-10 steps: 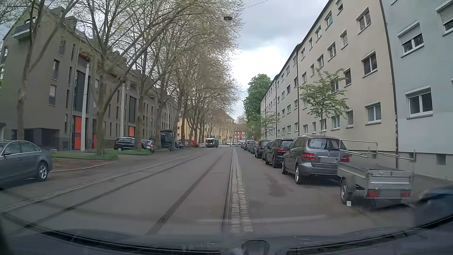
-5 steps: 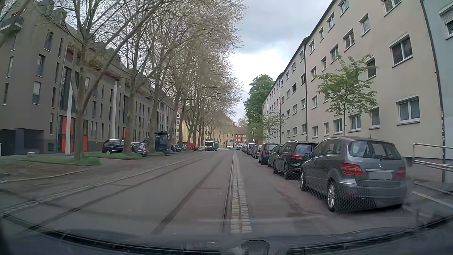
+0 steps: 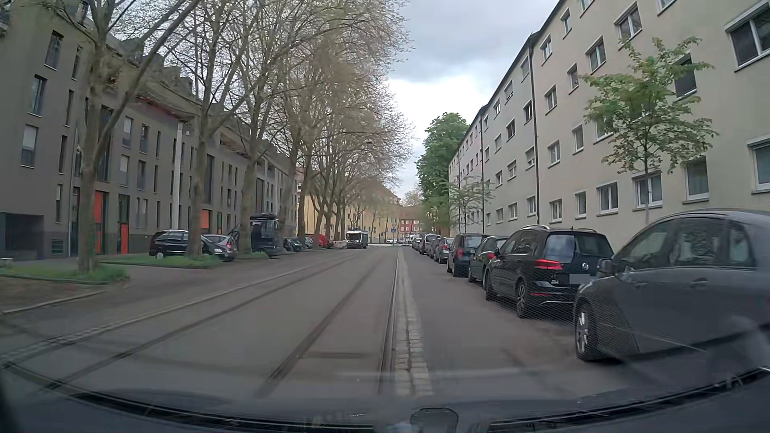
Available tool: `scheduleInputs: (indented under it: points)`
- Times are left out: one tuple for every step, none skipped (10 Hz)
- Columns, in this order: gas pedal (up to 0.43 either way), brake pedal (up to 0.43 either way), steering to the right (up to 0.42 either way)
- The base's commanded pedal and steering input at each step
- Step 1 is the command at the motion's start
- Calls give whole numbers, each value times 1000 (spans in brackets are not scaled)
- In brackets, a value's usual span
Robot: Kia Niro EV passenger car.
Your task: Follow the waypoints while adhering to traffic rules and regulations
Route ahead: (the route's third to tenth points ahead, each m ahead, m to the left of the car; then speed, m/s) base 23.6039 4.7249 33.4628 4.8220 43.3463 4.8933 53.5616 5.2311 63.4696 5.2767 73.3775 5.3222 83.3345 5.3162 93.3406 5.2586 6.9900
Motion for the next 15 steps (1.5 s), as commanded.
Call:
scheduleInputs:
  points:
    - [110, 0, 3]
    - [110, 0, 1]
    - [110, 0, 1]
    - [110, 0, 4]
    - [110, 0, 5]
    - [110, 0, 4]
    - [110, 0, 2]
    - [110, 0, 2]
    - [110, 0, 3]
    - [110, 0, 3]
    - [110, 0, 3]
    - [110, 0, 3]
    - [110, 0, 3]
    - [110, 0, 3]
    - [110, 0, 3]
